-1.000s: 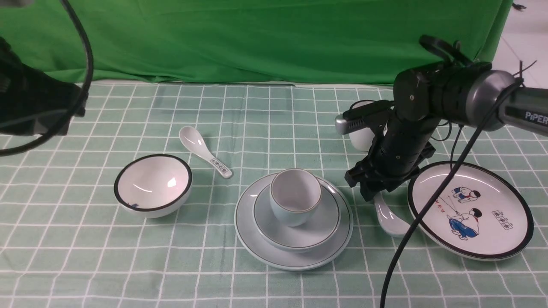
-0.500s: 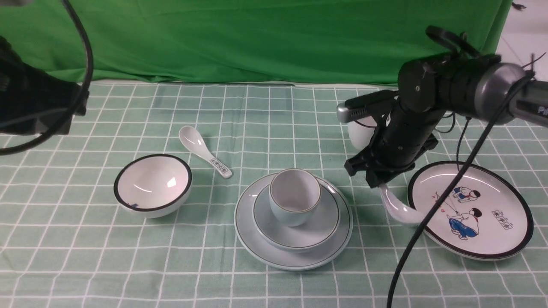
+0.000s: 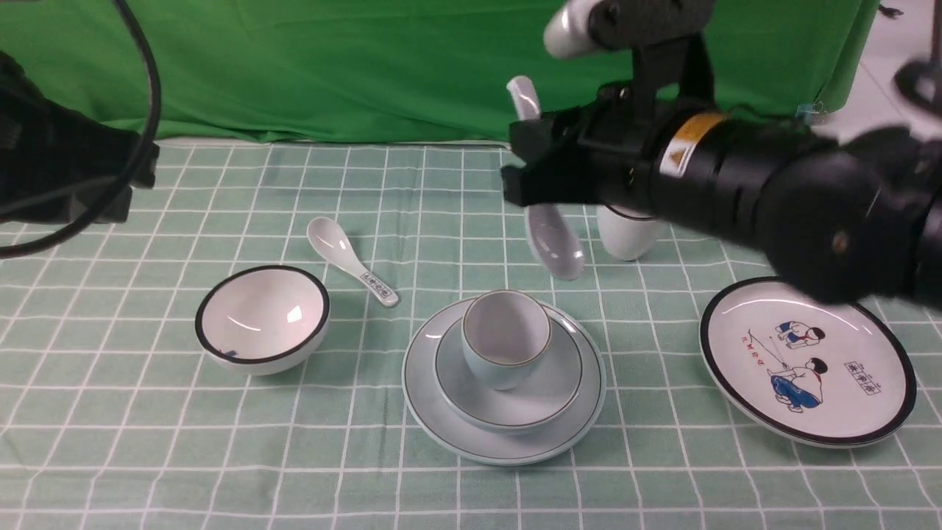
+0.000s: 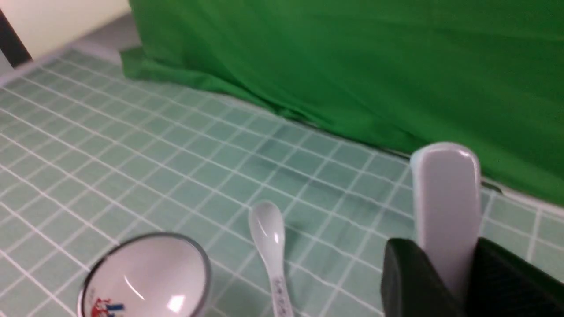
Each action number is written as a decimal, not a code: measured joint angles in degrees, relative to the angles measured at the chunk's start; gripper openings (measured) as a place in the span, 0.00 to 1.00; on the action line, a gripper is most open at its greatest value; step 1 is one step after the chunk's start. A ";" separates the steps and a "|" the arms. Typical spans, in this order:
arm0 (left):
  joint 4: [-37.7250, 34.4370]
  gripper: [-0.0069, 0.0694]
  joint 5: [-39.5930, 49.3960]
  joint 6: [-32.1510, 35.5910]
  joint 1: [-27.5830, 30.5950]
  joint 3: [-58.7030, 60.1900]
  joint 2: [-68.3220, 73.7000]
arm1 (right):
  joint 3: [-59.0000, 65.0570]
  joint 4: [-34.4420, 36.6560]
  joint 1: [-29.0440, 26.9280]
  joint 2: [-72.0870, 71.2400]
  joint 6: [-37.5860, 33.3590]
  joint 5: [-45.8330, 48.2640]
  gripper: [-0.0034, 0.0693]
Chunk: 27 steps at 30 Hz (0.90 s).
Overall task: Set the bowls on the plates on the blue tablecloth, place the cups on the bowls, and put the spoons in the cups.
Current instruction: 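Move the spoon over the cup on the plates and lower it into the cup with the right gripper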
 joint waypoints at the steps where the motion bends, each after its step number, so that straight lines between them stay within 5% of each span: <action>1: 0.00 0.10 0.00 0.00 0.00 0.00 0.00 | 2.76 0.05 1.21 0.53 0.00 -5.33 0.28; 8: 0.00 0.10 0.00 -0.25 0.00 0.00 0.00 | 7.95 0.15 3.68 4.73 -1.23 -19.40 0.28; 27: 0.00 0.10 0.00 -0.36 0.00 0.00 0.00 | 8.18 0.25 3.68 14.21 -2.74 -22.55 0.28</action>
